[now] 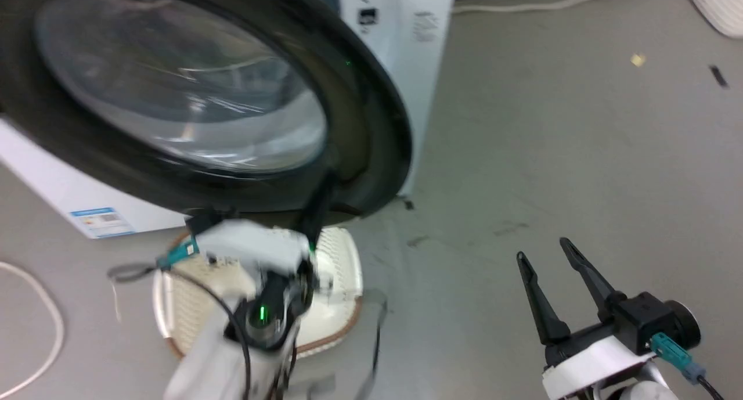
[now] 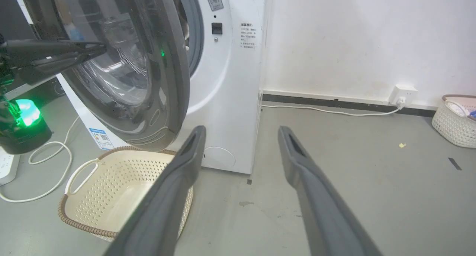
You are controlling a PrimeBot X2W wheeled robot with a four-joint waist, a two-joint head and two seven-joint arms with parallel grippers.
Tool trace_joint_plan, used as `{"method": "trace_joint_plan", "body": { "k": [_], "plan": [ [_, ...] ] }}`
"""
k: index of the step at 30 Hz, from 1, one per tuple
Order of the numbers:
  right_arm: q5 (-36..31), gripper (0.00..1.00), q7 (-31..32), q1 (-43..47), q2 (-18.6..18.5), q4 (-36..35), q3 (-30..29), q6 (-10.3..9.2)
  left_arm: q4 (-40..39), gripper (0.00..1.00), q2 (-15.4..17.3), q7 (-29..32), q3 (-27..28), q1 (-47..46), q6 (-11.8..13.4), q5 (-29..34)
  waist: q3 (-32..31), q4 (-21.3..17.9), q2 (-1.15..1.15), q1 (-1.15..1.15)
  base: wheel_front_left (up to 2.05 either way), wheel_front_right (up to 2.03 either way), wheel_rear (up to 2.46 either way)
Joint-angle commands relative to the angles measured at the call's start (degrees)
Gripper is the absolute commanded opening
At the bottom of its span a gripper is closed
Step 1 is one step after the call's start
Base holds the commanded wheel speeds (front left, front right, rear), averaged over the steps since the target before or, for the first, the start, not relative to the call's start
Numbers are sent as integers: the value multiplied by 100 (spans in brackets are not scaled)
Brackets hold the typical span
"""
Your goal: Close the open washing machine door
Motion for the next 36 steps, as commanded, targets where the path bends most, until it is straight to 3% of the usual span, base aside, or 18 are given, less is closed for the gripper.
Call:
{"method": "trace_joint_plan", "body": {
  "k": [1, 2, 3, 10, 14, 17, 23, 32, 33, 36],
  "plan": [
    [-45, 100, -25, 93, -28, -9, -11, 5, -184, 31, 107, 46, -91, 296, -25, 125, -259, 290, -1, -1, 0, 0, 0],
    [-58, 100, -25, 146, -50, -11, -36, 5, -368, 50, 191, 51, -177, 507, -25, 250, -357, 409, -1, -1, 0, 0, 0],
    [-73, 100, -25, 202, -74, -16, -55, 5, -546, 100, 292, 8, -256, 719, -25, 401, -451, 522, -1, -1, 0, 0, 0],
    [-95, 100, -25, 573, -212, -54, -202, 5, -1345, 100, 1135, -1070, -704, 1866, -26, 1771, -959, 1270, -1, -1, 0, 0, 0],
    [-117, 100, -25, 726, -247, -106, -257, 5, -1293, 100, 1465, -1526, -645, 2031, -7, 3035, -1111, 1616, -1, -1, 0, 0, 0],
    [-159, 100, -25, 814, -203, -163, -294, 5, -1466, 100, 1438, -1560, -192, 2135, 198, 4287, -1180, 1768, -1, -1, 0, 0, 0],
    [-188, 100, -25, 913, -101, -217, -249, 5, -2051, 100, 1069, -1563, 524, 2731, 633, 6444, -1234, 1865, -1, -1, 0, 0, 0],
    [-98, 100, -25, 982, -93, -190, -77, 5, -2150, 100, 736, -1564, 808, 3200, 744, 8074, -1188, 2042, -1, -1, 0, 0, 0],
    [-79, 0, -25, 964, -140, -202, -9, 5, -2141, 100, 733, -1564, 789, 3197, 740, 8218, -1163, 2081, -1, -1, 0, 0, 0],
    [132, 0, -25, 866, -269, -378, 160, 5, -2201, 100, 635, -1565, 685, 3158, 724, 8512, -1011, 2222, -1, -1, 0, 0, 0]
  ]
}}
